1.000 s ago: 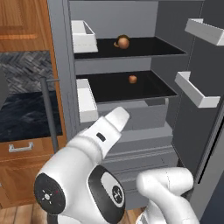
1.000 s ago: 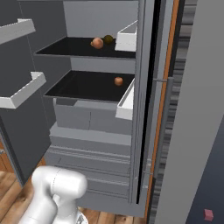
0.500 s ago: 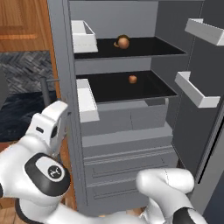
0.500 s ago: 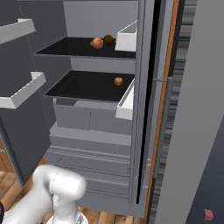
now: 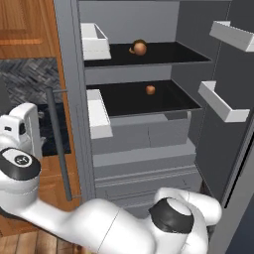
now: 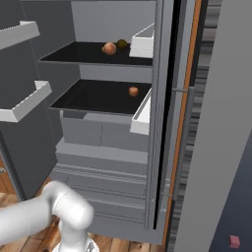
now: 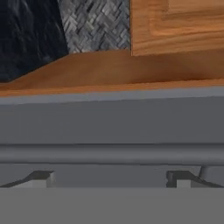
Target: Place the onion in the correct fridge rack based on whether it is a fruit or vegetable. Finally, close the fridge door.
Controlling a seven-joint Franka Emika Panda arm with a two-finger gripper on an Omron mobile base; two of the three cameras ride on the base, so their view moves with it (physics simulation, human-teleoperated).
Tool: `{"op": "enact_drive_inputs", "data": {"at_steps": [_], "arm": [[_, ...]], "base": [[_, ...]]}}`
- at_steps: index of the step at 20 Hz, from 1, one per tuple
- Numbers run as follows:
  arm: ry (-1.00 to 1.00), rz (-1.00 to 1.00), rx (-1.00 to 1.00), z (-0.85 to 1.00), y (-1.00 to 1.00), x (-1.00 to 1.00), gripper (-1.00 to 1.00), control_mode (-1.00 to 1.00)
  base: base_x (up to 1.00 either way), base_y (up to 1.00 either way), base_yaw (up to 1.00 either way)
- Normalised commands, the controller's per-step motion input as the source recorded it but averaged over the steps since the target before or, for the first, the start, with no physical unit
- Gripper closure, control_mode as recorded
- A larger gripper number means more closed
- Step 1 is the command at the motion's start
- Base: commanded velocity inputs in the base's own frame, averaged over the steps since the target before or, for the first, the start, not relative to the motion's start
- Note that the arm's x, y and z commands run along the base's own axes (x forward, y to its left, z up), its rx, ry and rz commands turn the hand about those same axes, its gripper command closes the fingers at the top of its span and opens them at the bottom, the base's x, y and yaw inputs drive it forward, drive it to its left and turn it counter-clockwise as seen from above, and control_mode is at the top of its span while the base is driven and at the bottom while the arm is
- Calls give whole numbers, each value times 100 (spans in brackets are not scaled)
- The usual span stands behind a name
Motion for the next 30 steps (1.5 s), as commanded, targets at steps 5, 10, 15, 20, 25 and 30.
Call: {"op": "enact_drive_inputs", "data": {"at_steps": [5,10,15,20,25,30], "arm": [[12,-2,-2,-34,19,88,-100,-100],[11,-4,0,-31,-29,52,-100,-100],[2,-2,3,-7,-87,5,-100,-100],[3,-3,8,-5,-100,8,-100,-100],[0,-5,13,-2,-100,0,-100,-100],[0,-6,12,0,-100,13,-100,-100]], "base": [[0,0,0],[0,0,0],[0,0,0],[0,0,0],[0,0,0],[0,0,0]]}}
